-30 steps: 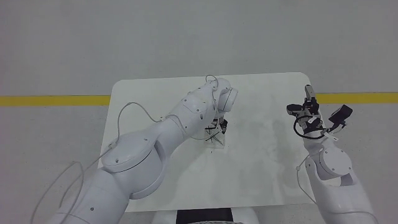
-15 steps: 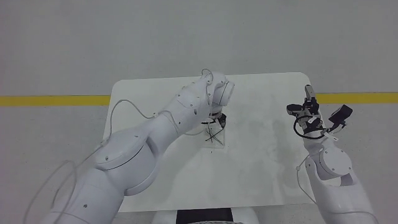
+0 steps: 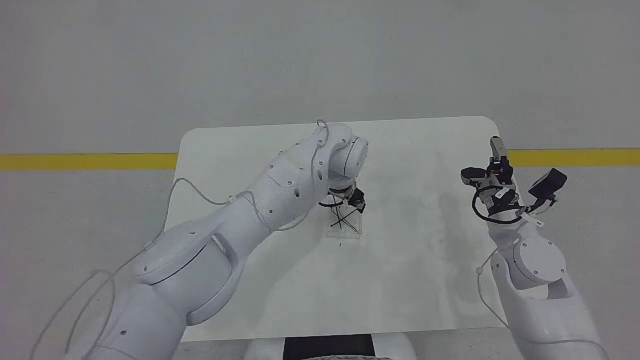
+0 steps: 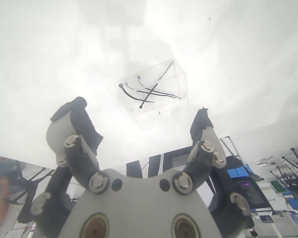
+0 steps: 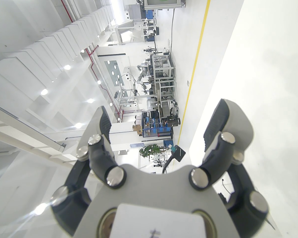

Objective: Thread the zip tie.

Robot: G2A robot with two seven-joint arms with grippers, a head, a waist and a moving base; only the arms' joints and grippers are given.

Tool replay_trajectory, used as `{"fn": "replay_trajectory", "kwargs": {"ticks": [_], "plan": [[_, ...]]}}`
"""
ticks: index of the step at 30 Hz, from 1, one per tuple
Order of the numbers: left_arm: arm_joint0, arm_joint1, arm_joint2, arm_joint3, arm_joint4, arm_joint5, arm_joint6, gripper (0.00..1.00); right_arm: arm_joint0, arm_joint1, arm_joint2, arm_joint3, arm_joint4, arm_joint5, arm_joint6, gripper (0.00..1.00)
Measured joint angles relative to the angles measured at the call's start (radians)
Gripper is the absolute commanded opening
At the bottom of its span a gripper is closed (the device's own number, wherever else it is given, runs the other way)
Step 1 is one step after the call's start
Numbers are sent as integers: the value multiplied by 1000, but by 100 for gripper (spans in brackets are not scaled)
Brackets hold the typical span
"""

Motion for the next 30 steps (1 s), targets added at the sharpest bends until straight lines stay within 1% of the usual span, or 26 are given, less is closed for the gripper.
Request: {"fn": "replay_trajectory", "kwargs": {"ticks": [4, 7, 9, 10, 17, 19, 21, 24, 25, 26, 27, 30], "plan": [[51, 15, -38, -49, 40, 0, 0, 100, 0, 0, 0, 0, 0, 0, 0, 100], [85, 21, -82, -77, 65, 0, 0, 100, 0, 0, 0, 0, 0, 0, 0, 100], [98, 23, -98, -91, 102, 0, 0, 100, 0, 0, 0, 0, 0, 0, 0, 100], [101, 24, -101, -94, 119, 0, 0, 100, 0, 0, 0, 0, 0, 0, 0, 100], [103, 24, -103, -93, 108, 0, 4, 100, 0, 0, 0, 0, 0, 0, 0, 100], [115, 25, -118, -97, 90, 0, 37, 100, 0, 0, 0, 0, 0, 0, 0, 100], [118, 25, -126, -101, 89, 0, 47, 100, 0, 0, 0, 0, 0, 0, 0, 100], [117, 22, -128, -104, 125, 0, 31, 100, 0, 0, 0, 0, 0, 0, 0, 100], [119, 20, -135, -109, 123, 0, 26, 100, 0, 0, 0, 0, 0, 0, 0, 100], [120, 19, -139, -111, 118, 0, 22, 92, 0, 0, 0, 0, 0, 0, 0, 100], [120, 18, -143, -113, 121, 0, 18, 88, 0, 0, 0, 0, 0, 0, 0, 100], [125, 14, -155, -119, 141, 0, 5, 67, 0, 0, 0, 0, 0, 0, 0, 100]]}}
